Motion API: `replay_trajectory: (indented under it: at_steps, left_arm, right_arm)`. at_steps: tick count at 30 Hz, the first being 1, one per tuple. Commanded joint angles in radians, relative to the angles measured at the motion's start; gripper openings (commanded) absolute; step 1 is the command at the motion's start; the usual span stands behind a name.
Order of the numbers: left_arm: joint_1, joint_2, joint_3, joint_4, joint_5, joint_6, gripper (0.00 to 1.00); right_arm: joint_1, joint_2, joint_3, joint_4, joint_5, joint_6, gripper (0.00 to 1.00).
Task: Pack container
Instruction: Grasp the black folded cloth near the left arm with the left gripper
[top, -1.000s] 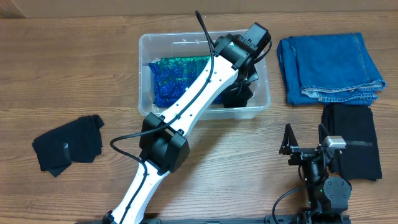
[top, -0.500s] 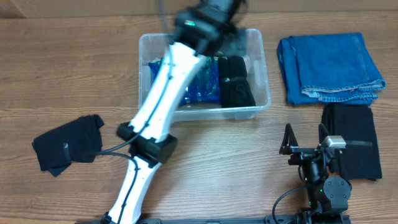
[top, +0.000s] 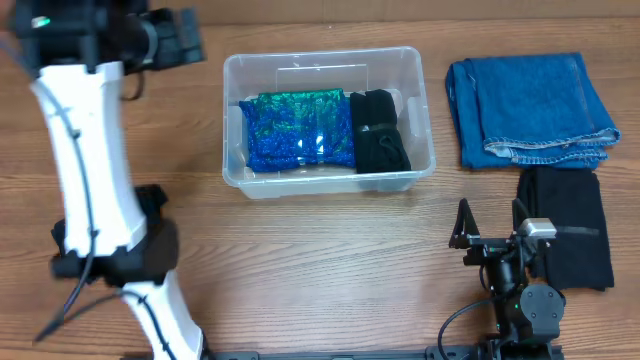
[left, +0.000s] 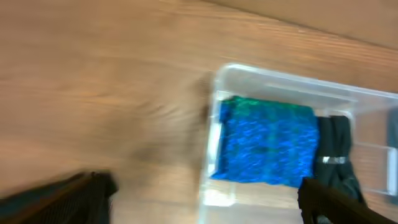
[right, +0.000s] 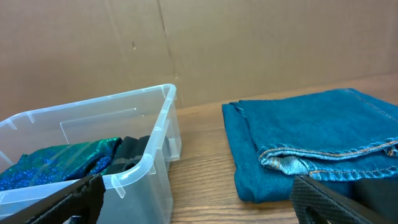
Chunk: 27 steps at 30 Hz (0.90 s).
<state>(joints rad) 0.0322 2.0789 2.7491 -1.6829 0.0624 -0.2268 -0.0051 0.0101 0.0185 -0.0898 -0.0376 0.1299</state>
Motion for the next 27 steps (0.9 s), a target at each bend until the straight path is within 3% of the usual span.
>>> replay_trajectory:
  at_steps: [1, 6, 8, 13, 19, 27]
  left_arm:
    - [0.08, -0.161, -0.313, -0.007, -0.134, 0.029, 1.0]
    - [0.108, -0.183, -0.774, 0.056, -0.329, -0.024, 1.0]
    - [0.122, -0.183, -0.988, 0.176, -0.365, -0.061, 1.0]
    - [0.166, -0.183, -1.253, 0.457, -0.365, -0.064, 1.0]
    - [0.167, -0.183, -1.44, 0.7, -0.354, -0.069, 1.0]
    - [0.29, -0.183, -1.537, 0.789, -0.332, -0.091, 0.92]
  right_arm:
    - [-0.003, -0.007, -0.01, 0.008, -0.001, 0.0, 1.0]
    - [-0.003, -0.007, -0.01, 0.008, -0.001, 0.0, 1.0]
    - [-0.003, -0.007, -0.01, 0.008, -0.001, 0.0, 1.0]
    - [-0.003, -0.007, -0.01, 0.008, -0.001, 0.0, 1.0]
    - [-0.003, -0.007, -0.01, 0.008, -0.001, 0.0, 1.0]
    - [-0.003, -0.007, -0.01, 0.008, -0.001, 0.0, 1.0]
